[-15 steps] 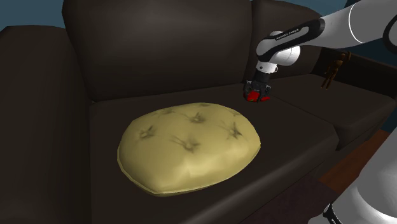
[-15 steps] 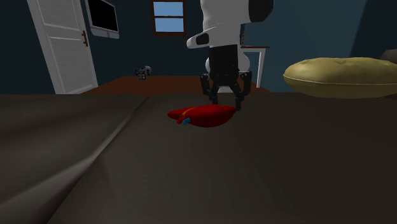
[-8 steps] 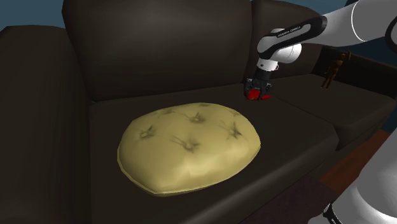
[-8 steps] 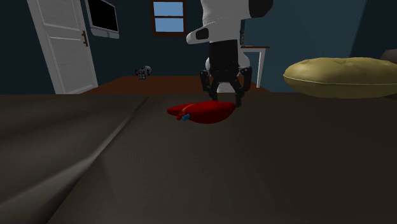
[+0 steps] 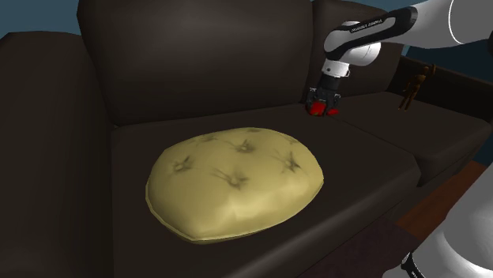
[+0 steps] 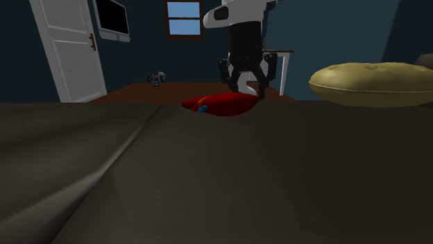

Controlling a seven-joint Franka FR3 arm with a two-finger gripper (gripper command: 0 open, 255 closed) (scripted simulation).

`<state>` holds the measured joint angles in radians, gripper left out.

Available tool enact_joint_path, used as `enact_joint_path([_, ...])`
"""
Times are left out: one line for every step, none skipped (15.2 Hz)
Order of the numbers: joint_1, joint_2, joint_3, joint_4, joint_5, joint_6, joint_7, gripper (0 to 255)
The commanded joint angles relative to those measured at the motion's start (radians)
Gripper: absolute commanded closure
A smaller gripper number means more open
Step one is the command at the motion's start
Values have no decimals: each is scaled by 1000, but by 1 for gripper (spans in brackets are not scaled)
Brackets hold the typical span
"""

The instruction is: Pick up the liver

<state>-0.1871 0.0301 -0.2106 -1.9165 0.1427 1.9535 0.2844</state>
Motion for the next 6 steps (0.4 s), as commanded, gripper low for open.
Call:
enact_joint_path([-1,-1,-1,22,-2,-23,2,255])
enact_joint_path([-1,-3,-1,33,-3,-36,4,255])
enact_joint_path([-1,-5,-1,44,-4,-49,6,255])
enact_joint_path([-1,-7,-1,56,-5,-62,8,255])
enact_joint_path([-1,-8,-1,57,-5,-64,8,255])
enact_joint_path([-1,-8,-1,57,-5,-64,8,255])
